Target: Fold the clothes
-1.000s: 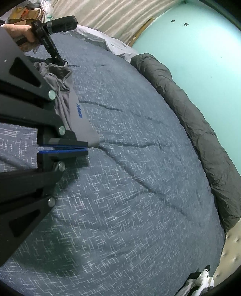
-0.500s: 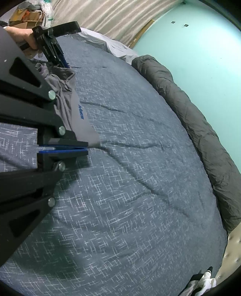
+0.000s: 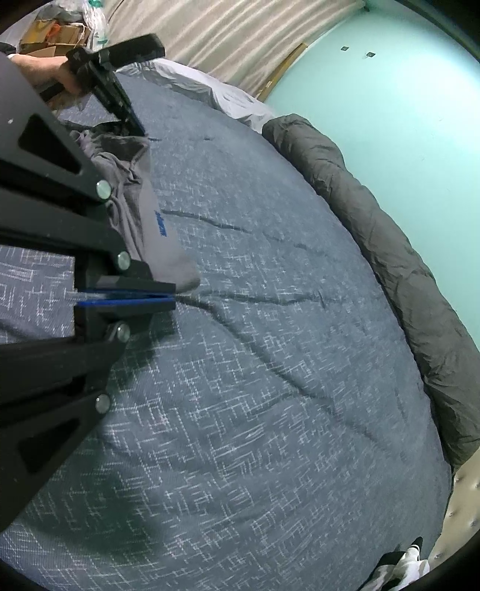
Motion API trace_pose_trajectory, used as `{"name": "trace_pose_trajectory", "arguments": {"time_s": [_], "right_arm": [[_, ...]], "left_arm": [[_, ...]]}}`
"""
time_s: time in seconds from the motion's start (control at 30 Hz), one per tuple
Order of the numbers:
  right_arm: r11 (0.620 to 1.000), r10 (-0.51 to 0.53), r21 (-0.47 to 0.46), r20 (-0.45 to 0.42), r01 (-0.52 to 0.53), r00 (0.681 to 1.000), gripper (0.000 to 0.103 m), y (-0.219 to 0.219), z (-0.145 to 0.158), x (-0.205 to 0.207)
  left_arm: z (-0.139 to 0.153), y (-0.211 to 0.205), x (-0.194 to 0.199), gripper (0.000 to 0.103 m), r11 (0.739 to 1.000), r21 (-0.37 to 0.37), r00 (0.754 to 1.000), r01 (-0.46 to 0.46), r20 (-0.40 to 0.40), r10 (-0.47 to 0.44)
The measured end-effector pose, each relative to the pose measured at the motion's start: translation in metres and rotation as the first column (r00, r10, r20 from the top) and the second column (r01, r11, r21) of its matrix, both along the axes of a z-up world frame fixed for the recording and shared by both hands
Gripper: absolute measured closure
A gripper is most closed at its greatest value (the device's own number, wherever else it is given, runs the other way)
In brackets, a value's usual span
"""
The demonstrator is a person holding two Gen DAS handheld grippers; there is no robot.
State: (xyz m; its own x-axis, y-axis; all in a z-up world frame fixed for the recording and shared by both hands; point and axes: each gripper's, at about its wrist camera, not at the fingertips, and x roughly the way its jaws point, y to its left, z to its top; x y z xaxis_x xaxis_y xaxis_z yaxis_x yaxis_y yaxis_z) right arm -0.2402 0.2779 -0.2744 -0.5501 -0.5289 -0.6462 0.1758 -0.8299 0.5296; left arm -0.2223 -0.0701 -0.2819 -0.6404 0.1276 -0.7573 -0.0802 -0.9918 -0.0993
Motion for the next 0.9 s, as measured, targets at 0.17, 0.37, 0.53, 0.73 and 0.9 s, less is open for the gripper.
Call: {"name": "trace_pose_trajectory", "arguments": {"time_s": [0.17, 0.37, 0.53, 0.73, 0.9], "right_arm": [[1.000, 0.015, -0.020, -0.046, -0.016, 0.999, 0.102, -0.002, 0.010, 0.002], [0.998, 0.039, -0.048, -0.126, -0.046, 0.991, 0.102, -0.008, 0.026, 0.001], [0.999, 0.019, -0.046, -0.136, -0.025, 0.991, 0.102, -0.010, 0.026, -0.004], [0.999, -0.036, -0.023, -0.156, 0.033, 0.987, 0.102, 0.004, 0.028, -0.006], [0.998, -0.049, -0.055, -0.113, 0.043, 0.992, 0.102, 0.012, 0.020, -0.013]], "left_arm": [[0.025, -0.021, 0.009, 0.098, 0.993, 0.105, 0.995, -0.046, -0.081, 0.055], [0.047, -0.041, 0.014, 0.098, 0.972, 0.223, 0.984, -0.072, -0.144, 0.106], [0.039, -0.049, 0.003, 0.098, 0.957, 0.279, 0.986, -0.077, -0.121, 0.114], [0.024, -0.046, -0.007, 0.095, 0.958, 0.268, 0.990, -0.102, -0.070, 0.125], [0.019, -0.036, -0.002, 0.093, 0.967, 0.237, 0.994, -0.089, -0.048, 0.103]]}}
